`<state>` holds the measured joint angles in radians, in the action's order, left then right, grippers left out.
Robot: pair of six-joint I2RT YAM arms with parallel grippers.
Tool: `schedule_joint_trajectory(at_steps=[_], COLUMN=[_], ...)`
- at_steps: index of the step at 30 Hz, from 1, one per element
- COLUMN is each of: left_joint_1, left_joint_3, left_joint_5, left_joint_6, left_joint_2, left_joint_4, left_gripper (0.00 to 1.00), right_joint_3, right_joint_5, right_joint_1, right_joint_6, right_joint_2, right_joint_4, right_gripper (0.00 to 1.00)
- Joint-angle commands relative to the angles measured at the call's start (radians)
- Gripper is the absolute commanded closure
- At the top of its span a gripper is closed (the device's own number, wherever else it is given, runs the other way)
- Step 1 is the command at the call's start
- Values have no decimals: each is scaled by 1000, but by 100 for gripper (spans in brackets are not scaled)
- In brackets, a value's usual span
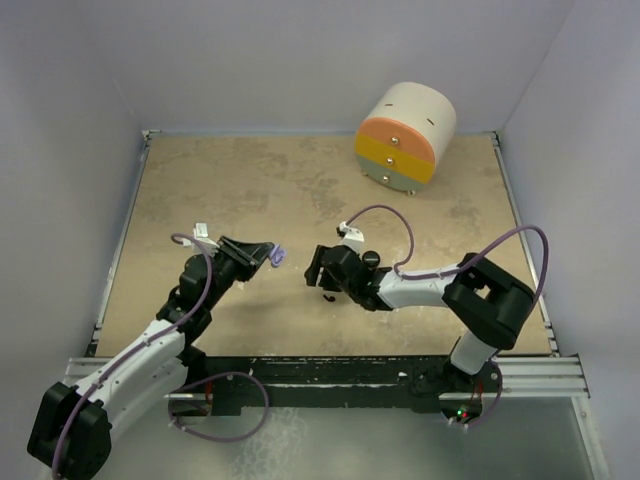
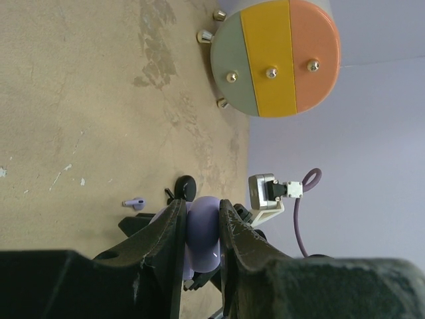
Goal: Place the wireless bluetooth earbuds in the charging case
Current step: Pick up the earbud from the center of the board.
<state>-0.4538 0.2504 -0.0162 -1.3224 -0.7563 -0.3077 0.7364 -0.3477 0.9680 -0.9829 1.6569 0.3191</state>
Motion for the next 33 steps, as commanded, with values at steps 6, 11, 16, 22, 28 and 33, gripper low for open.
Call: schedule_joint_trajectory(at_steps=[6,11,16,22,28,33], left_joint_1=[2,3,2,3,2,3], left_joint_3=[46,45,46,44,37,32], left_joint_5=[-22,-31,-38,-39,-37,-37], left_joint_6=[34,43,47,52,51,50], left_joint_2=[18,11,6,6,7,17], left_joint_4=[0,9,11,15,8,12], left_gripper=[100,100,100,100,100,100], right_joint_3=[-24,-12,5,38,111,133], right_joint_5=[3,16,-5,-66,-127,-126], right_joint_1=[-76,-89,-89,-71,-42,-35], right_joint_6=[50,86,96,163,230,290], right_joint_2=[25,39,46,52,92,117], right_joint_4=[27,60,10,-134,-299,-326], right_gripper=[30,30,30,31,34,38])
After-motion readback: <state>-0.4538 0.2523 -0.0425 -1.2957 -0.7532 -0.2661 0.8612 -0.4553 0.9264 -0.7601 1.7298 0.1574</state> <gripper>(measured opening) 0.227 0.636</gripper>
